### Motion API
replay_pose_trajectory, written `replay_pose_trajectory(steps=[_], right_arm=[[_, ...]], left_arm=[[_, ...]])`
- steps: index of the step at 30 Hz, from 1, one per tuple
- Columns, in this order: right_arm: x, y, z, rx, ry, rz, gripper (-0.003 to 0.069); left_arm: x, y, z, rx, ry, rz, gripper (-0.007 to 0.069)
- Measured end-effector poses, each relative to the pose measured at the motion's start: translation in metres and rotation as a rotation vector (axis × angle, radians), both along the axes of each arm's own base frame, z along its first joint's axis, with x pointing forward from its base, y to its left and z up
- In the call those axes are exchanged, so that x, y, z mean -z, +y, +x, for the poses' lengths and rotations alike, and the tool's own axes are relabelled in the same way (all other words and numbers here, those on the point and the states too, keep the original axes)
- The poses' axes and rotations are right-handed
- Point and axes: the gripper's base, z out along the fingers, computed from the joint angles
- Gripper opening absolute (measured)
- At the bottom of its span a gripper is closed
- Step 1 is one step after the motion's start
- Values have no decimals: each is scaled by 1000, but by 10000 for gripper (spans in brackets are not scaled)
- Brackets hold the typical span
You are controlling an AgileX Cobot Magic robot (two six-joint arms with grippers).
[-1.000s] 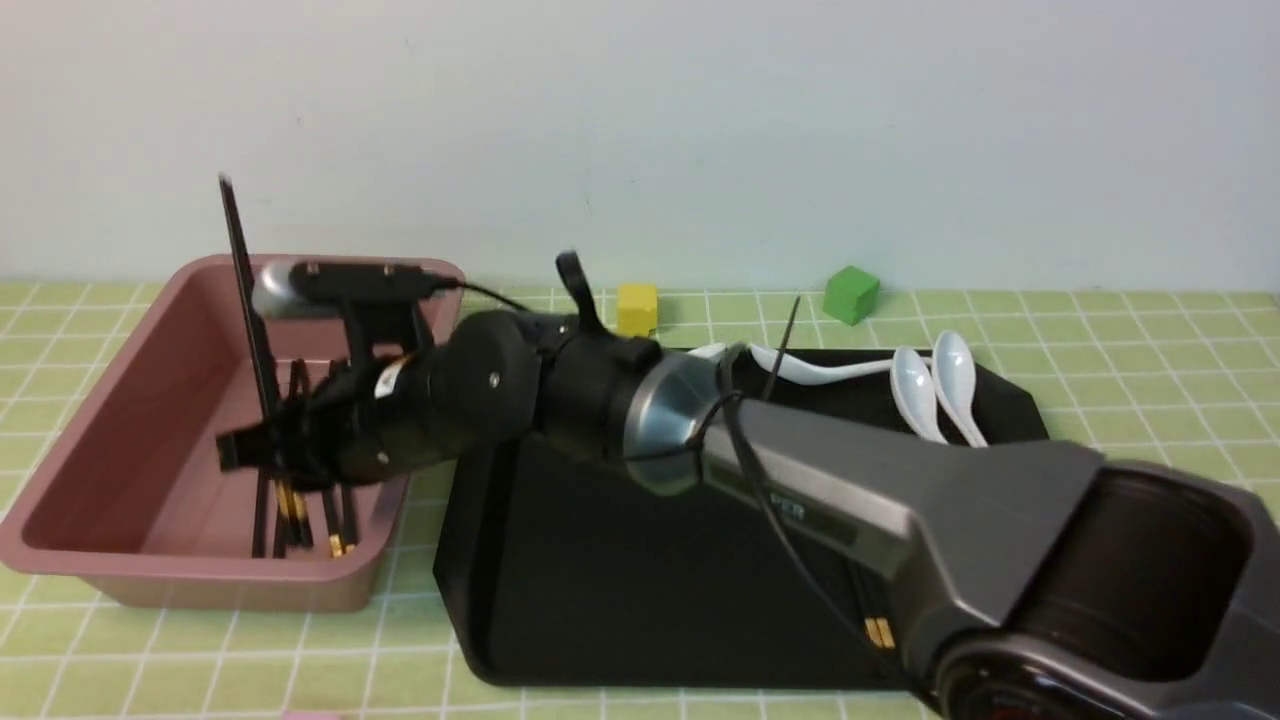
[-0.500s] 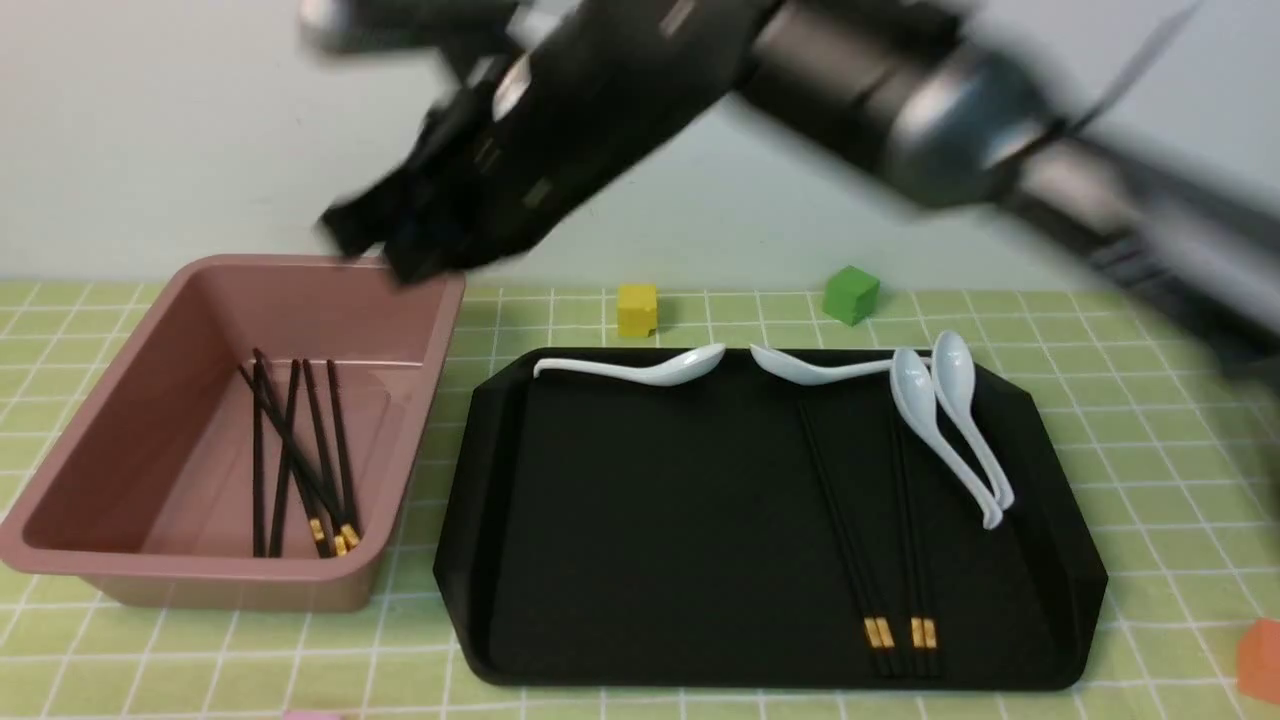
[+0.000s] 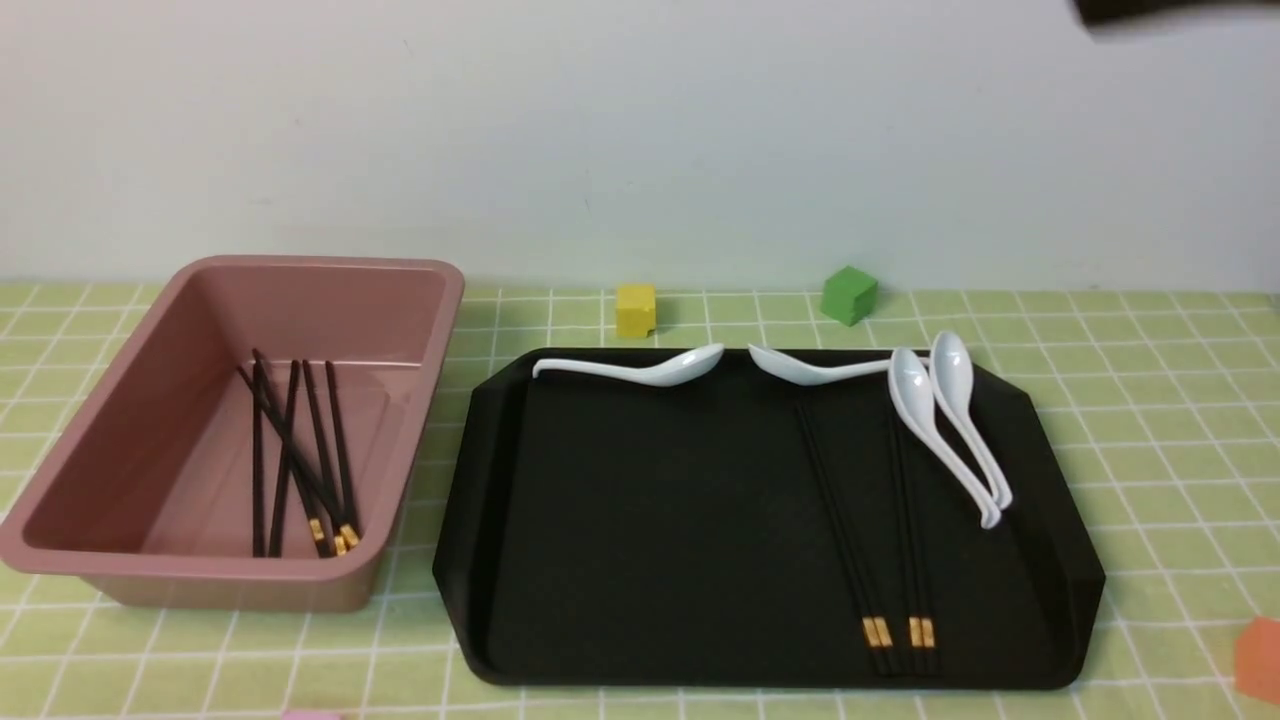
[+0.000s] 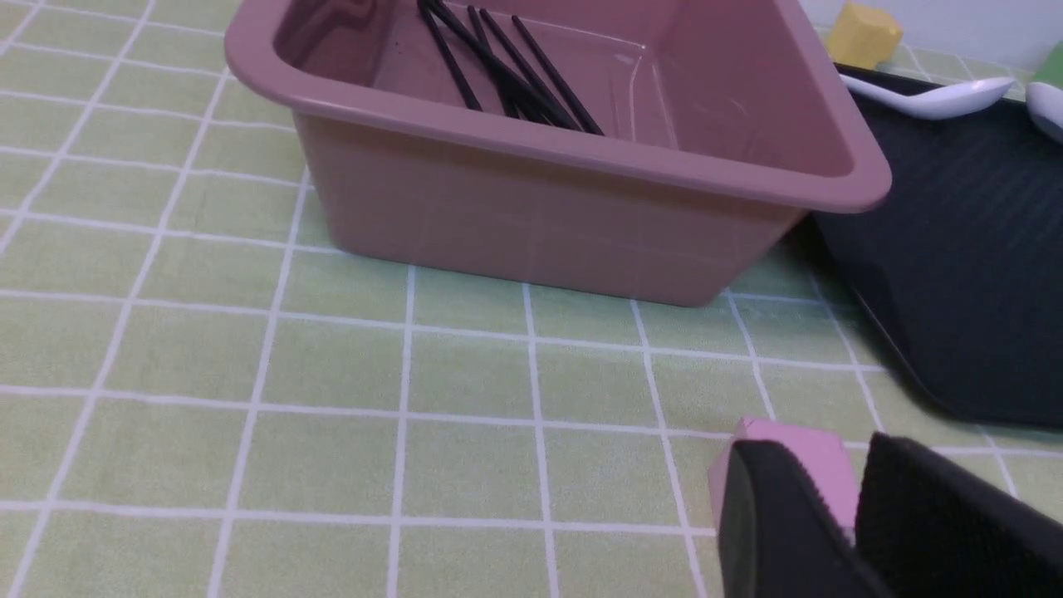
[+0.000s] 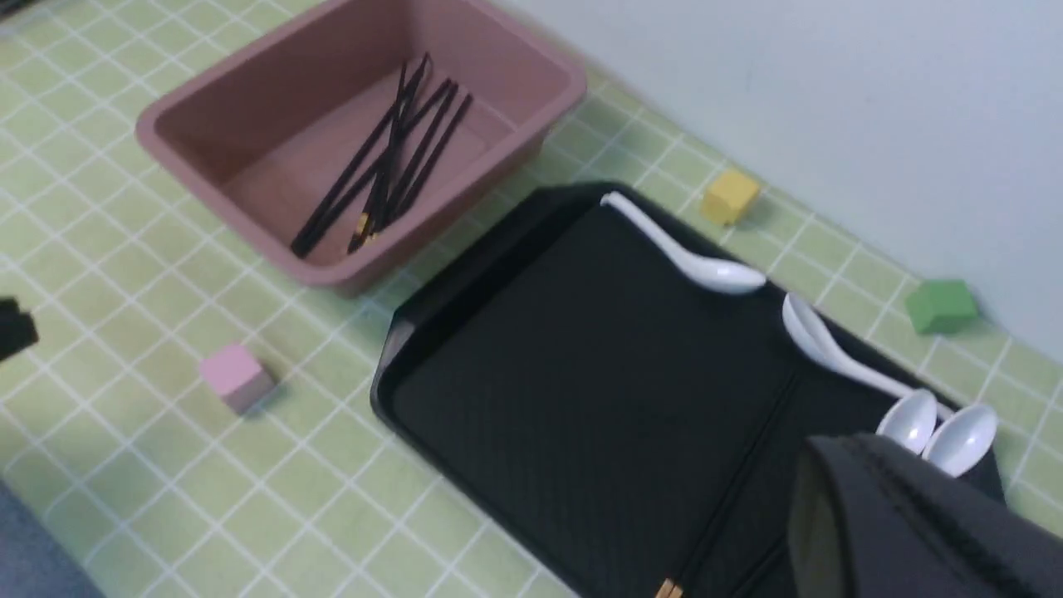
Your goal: On green tablecloth take chopsticks from black tray and put them in box.
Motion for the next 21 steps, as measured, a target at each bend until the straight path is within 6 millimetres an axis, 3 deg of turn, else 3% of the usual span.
replay_pose_trajectory(steps=[1,3,6,9,13,21], right_arm=[[-1,0,1,0,-10,8,-11],[36,-12,-20,-8,-70,109,-9],[82,-21,-33,4,-148,222,-8],[108,-32,-44,28,-278,341,-8],[114,-41,-54,39,-360,414,-6],[116,-42,-55,40,-370,423,1]], left_arm=[[0,0,0,0,0,0,176],[0,0,0,0,0,0,176],[0,0,0,0,0,0,176],[0,0,0,0,0,0,176],[0,0,0,0,0,0,176],[0,0,0,0,0,0,176]])
